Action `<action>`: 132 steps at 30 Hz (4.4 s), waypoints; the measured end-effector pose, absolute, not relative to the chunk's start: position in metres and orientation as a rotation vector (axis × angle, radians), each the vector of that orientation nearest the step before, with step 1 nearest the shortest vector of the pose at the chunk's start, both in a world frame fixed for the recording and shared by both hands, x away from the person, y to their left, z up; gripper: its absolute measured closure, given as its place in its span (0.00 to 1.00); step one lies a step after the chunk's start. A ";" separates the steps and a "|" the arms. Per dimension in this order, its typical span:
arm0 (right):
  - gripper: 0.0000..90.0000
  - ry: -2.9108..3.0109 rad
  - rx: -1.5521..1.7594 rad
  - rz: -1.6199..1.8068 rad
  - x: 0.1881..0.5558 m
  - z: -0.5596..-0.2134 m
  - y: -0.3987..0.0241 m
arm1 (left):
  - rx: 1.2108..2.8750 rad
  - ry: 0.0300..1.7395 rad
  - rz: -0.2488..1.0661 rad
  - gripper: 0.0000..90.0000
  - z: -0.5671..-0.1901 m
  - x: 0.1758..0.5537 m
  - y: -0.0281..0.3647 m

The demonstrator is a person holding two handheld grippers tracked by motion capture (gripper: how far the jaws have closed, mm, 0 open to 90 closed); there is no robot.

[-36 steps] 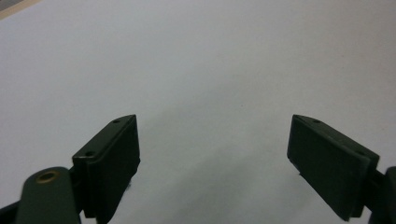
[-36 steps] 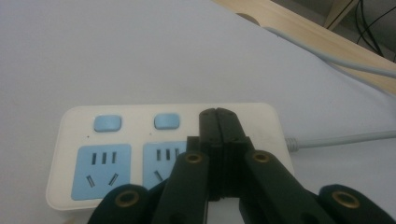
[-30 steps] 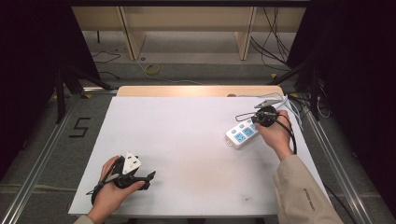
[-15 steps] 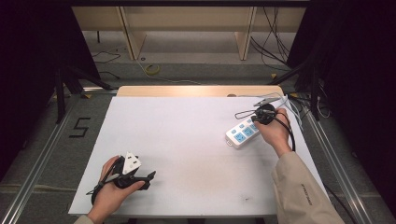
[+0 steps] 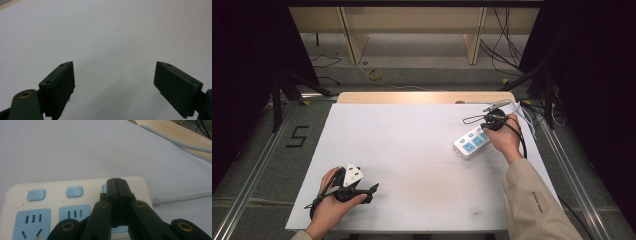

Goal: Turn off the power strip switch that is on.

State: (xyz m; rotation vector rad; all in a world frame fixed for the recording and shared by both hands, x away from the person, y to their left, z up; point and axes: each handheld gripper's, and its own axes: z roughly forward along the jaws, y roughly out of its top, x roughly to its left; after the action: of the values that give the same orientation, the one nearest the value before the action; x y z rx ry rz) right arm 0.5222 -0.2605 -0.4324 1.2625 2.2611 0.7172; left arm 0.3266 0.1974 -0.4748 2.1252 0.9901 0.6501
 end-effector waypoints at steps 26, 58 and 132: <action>1.00 2.288 1.294 0.669 0.539 -0.437 -0.258 | 2.125 0.991 0.645 0.19 -0.475 0.327 0.197; 1.00 2.339 1.304 0.626 0.551 -0.439 -0.249 | 2.127 0.989 0.643 0.19 -0.475 0.327 0.197; 1.00 2.396 1.298 0.479 0.556 -0.438 -0.237 | 2.129 0.983 0.645 0.19 -0.475 0.327 0.196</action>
State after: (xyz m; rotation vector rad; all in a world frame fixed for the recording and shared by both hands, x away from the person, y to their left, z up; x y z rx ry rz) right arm 0.5560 -0.2375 -0.4379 1.2981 2.3960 0.4795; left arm 0.3268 0.1958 -0.4751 2.1285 0.9831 0.6453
